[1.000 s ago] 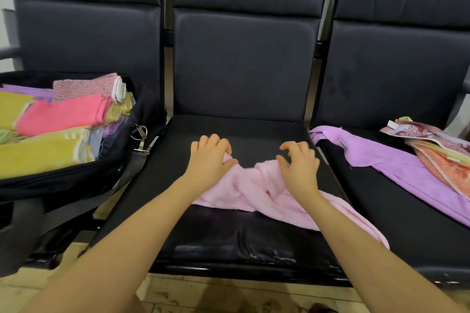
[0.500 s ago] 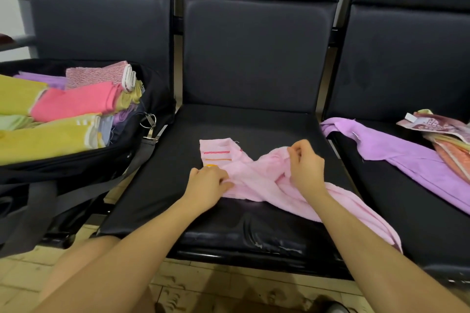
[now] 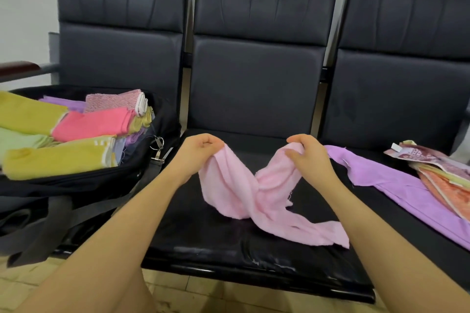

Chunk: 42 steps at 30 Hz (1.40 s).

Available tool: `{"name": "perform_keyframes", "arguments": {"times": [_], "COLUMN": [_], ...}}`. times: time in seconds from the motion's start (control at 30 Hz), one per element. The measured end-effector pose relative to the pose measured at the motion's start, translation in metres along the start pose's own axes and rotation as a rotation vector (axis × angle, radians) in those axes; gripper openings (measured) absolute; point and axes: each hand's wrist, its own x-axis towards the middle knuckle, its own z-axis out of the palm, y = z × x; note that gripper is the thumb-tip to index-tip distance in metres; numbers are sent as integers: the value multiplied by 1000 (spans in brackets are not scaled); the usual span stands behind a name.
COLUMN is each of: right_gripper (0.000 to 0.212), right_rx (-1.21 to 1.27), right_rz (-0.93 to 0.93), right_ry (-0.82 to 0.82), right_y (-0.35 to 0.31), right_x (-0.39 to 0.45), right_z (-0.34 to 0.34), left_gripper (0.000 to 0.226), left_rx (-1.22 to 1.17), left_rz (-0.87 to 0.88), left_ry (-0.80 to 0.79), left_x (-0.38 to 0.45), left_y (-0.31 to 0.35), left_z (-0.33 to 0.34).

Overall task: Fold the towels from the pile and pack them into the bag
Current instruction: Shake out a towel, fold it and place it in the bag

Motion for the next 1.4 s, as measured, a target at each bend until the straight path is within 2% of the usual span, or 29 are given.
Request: {"name": "perform_keyframes", "arguments": {"times": [0.07, 0.17, 0.27, 0.33, 0.4, 0.5, 0.6, 0.73, 0.8, 0.93, 1.1, 1.2, 1.27, 1.4], "right_gripper": [22, 17, 21, 21, 20, 13, 13, 16, 19, 20, 28, 13, 8, 15], "right_rx": [-108, -118, -122, -37, 147, 421, 516, 658, 725, 771, 529, 471, 503, 446], "right_rz": [-8, -73, -78, -48, -23, 18, -15, -65, -104, -135, -268, -305, -327, -334], "right_ry": [33, 157, 244, 277, 327, 347, 368, 493, 519, 444, 230, 188, 238, 287], "right_y": [-6, -14, -25, -36, -48, -65, -75, -91, -102, -119, -137, -146, -148, -139], "right_x": [2, 0, 3, 4, 5, 6, 6, 9, 12, 14, 16, 15, 13, 12], "right_z": [-5, -14, -27, -39, -50, -64, -73, -86, -93, -94, -68, -52, -50, -45], "left_gripper": [13, 20, 18, 19, 21, 27, 30, 9, 6, 3, 5, 4, 7, 15], "left_rx": [29, 73, 230, 404, 482, 406, 291, 275, 281, 230, 32, 29, 6, -17], "left_rz": [29, 39, 116, 178, 218, 297, 343, 365, 399, 532, 517, 494, 439, 327], "left_ry": [31, 57, -24, -80, -100, -24, 99, 216, 259, 226, 26, -14, 29, 284], "left_x": [3, 11, 18, 23, 27, 36, 42, 48, 50, 48, 33, 31, 33, 31], "left_y": [11, 31, 58, 74, 89, 106, 121, 141, 153, 180, 200, 198, 192, 174], "left_z": [-2, -4, -9, -16, -23, -33, -39, -43, -44, -44, -30, -22, -19, -9]}}
